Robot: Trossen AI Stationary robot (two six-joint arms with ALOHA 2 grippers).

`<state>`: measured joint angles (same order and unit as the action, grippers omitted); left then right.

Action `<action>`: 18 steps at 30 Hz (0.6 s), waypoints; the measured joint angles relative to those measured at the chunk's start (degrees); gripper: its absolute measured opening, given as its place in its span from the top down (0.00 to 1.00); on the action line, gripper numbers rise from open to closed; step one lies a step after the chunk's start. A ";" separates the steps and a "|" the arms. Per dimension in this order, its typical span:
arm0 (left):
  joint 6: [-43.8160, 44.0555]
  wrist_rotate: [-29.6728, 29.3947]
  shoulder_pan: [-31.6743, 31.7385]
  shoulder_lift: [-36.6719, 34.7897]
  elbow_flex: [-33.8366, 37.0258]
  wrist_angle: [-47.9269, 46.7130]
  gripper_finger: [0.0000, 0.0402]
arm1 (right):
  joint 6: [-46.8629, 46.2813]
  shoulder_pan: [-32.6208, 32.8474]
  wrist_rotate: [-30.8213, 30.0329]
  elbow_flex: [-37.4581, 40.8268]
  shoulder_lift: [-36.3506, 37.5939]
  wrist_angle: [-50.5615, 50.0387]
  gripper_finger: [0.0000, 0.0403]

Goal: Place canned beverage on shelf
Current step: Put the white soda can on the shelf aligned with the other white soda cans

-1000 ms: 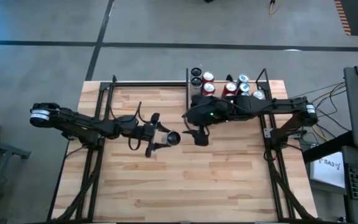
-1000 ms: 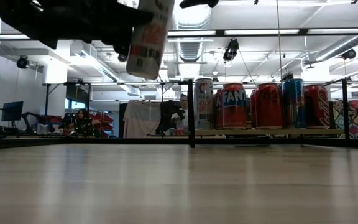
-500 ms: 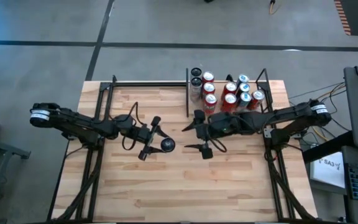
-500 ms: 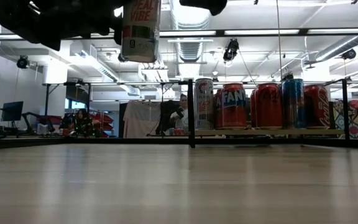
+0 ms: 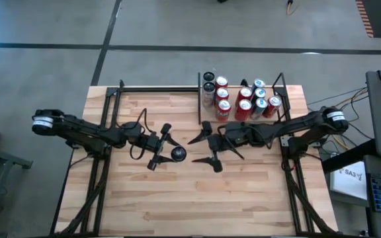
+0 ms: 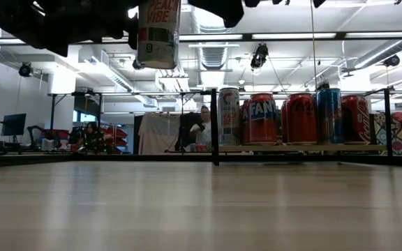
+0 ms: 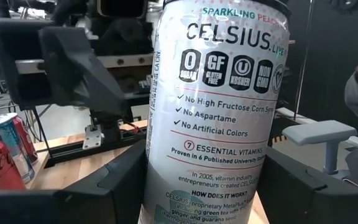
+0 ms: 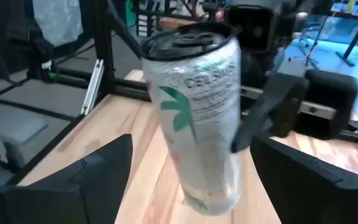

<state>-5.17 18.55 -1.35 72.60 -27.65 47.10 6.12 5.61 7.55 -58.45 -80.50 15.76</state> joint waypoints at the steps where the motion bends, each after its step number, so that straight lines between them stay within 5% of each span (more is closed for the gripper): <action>1: -0.01 -0.02 0.07 0.18 -0.15 -0.04 0.42 | 0.43 0.01 0.01 -0.30 -0.53 -0.07 0.21; 18: 0.33 -0.16 0.61 2.51 -0.78 1.86 0.42 | 5.53 -0.01 0.05 -9.12 -9.61 0.36 0.15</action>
<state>-4.84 18.39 -0.73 75.11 -28.42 48.96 11.65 5.61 7.60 -67.57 -90.11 16.11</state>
